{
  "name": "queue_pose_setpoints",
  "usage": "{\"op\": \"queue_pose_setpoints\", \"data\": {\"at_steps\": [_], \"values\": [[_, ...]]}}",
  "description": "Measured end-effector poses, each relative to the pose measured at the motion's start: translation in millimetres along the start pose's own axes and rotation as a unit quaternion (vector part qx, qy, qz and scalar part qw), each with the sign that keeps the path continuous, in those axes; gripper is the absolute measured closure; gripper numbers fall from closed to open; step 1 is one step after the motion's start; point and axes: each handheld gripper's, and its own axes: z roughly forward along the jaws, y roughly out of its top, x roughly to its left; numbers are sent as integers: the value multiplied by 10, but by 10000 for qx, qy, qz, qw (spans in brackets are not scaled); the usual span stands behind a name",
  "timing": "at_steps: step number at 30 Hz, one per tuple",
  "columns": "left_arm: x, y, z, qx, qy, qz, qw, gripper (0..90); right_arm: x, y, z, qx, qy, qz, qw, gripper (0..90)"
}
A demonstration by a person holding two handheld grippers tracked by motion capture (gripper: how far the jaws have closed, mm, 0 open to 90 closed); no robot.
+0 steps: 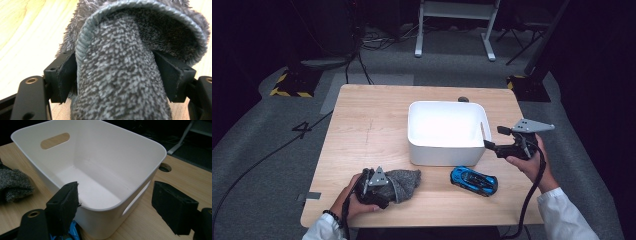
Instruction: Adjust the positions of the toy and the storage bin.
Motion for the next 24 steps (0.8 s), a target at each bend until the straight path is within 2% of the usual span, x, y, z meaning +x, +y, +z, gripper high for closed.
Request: {"op": "queue_pose_setpoints", "data": {"at_steps": [5,7,9,11,16,21,24], "values": [[10,-26,9,-119,-24,11,9999,218,74,-154,-118,-41,293,-350,9990,218],[8,-32,14,-152,-4,2,9999,211,94,-240,-145,19,375,-471,9982,216],[8,-35,18,-177,2,6,9998,205,111,-337,-157,127,570,-579,9966,217],[8,-36,20,-184,4,1,9998,203,137,-431,-161,258,609,-711,9953,215],[7,-35,22,-190,7,-4,9998,201,157,-655,-151,444,863,-673,9930,207],[5,-36,23,-194,9,-11,9998,201,179,-874,-57,803,1032,-761,9885,212],[5,-36,22,-193,15,-9,9998,201,187,-985,11,935,1159,-675,9865,209]]}}
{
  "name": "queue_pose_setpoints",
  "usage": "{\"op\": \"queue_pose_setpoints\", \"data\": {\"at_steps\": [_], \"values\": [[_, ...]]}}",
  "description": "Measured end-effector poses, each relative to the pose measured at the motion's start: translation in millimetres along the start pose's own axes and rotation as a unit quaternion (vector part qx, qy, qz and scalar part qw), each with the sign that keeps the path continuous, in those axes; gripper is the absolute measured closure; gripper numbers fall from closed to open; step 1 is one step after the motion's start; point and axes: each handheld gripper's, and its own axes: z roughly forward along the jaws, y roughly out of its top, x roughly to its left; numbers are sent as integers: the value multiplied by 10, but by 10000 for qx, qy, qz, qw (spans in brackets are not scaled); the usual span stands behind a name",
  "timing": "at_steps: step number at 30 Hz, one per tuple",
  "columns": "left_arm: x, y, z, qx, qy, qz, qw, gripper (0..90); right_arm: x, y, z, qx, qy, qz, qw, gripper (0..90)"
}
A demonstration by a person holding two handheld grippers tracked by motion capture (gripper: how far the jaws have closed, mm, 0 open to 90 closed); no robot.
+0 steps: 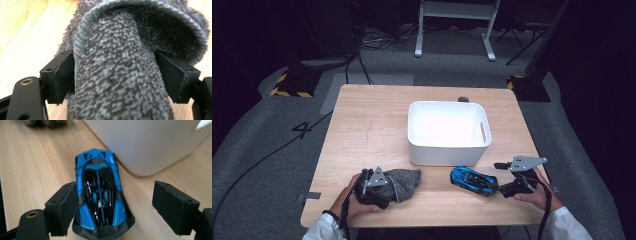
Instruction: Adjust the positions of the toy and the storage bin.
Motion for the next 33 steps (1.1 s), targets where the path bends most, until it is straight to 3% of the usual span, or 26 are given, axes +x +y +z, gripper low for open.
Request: {"op": "queue_pose_setpoints", "data": {"at_steps": [3,10,17,24,33], "values": [[0,-1,0,-5,-1,-1,10000,201,16,-69,83,190,53,-115,9997,203],[0,-2,0,-5,-1,-2,10000,201,15,-139,176,222,208,-64,9995,178],[0,-1,0,-5,-3,-2,10000,201,33,-208,302,469,253,-90,9985,187],[3,-1,1,-5,-16,-2,10000,200,13,-254,351,488,307,-10,9983,170],[7,-2,3,-12,-29,2,10000,199,40,-279,363,350,331,-277,9985,225]]}}
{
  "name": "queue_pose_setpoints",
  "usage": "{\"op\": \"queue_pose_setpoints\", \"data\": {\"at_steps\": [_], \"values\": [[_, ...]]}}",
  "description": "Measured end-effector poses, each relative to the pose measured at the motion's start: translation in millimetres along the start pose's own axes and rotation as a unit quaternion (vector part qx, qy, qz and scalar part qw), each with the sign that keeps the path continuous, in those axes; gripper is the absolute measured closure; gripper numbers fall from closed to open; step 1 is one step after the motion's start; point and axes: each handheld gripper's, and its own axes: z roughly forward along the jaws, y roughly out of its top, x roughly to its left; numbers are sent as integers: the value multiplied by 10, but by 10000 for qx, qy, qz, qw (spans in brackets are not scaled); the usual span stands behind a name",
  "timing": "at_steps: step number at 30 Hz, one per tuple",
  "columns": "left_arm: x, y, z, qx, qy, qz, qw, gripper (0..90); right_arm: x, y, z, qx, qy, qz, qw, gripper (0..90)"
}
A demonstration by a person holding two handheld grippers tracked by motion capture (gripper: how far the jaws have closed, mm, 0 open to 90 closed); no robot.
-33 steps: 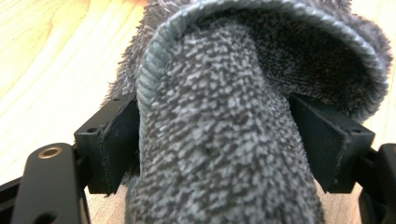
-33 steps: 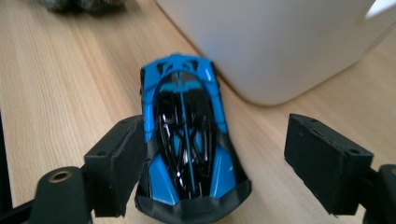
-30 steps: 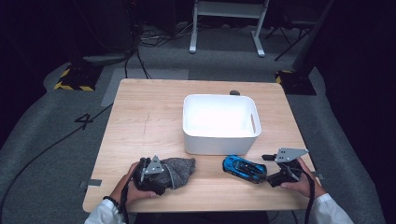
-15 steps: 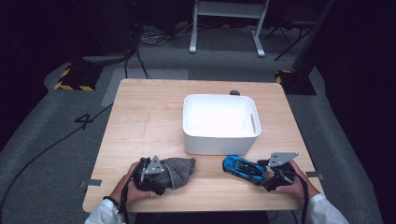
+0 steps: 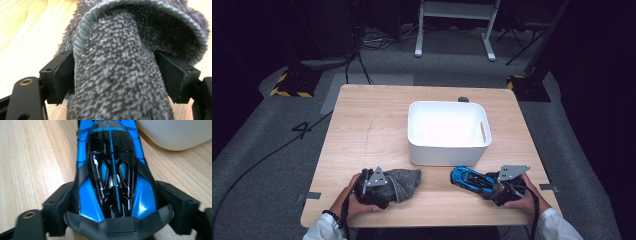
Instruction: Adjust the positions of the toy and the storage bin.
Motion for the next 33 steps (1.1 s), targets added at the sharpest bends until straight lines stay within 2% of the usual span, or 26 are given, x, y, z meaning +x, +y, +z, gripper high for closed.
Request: {"op": "queue_pose_setpoints", "data": {"at_steps": [4,8,27,33], "values": [[1,0,1,0,-7,-1,10000,198,-6,-14,-6,-49,35,-26,10000,236],[1,0,1,0,-10,-3,10000,198,-2,10,-13,59,63,-52,9999,244],[26,13,13,22,-77,46,10000,185,-16,24,-15,85,124,-121,9998,247],[22,14,13,26,-57,32,10000,185,-13,56,-63,-27,124,-183,9998,247]]}}
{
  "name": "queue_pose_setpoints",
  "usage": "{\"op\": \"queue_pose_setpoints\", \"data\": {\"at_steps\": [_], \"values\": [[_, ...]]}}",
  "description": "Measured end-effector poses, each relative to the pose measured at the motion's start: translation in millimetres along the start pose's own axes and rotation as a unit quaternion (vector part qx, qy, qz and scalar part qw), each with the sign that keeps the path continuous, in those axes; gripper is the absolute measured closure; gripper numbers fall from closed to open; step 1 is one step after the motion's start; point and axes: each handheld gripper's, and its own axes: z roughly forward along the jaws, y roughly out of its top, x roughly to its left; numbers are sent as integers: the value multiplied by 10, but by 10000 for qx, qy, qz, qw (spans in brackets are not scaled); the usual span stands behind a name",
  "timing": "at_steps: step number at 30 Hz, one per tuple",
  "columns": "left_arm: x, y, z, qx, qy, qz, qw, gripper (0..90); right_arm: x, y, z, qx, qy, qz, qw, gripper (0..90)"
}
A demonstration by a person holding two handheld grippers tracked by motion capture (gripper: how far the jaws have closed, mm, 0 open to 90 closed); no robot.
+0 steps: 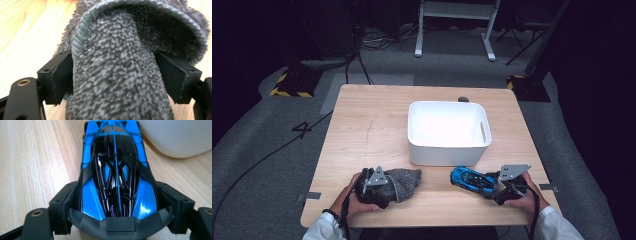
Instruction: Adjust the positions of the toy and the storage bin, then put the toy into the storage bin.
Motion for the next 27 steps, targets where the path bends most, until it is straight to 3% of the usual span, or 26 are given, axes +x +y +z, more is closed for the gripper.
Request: {"op": "queue_pose_setpoints", "data": {"at_steps": [12,27], "values": [[22,21,23,10,-44,18,10000,171,82,124,-121,-281,107,-196,9994,248],[20,22,25,8,-39,7,10000,170,108,241,-278,-632,97,-202,9978,248]]}}
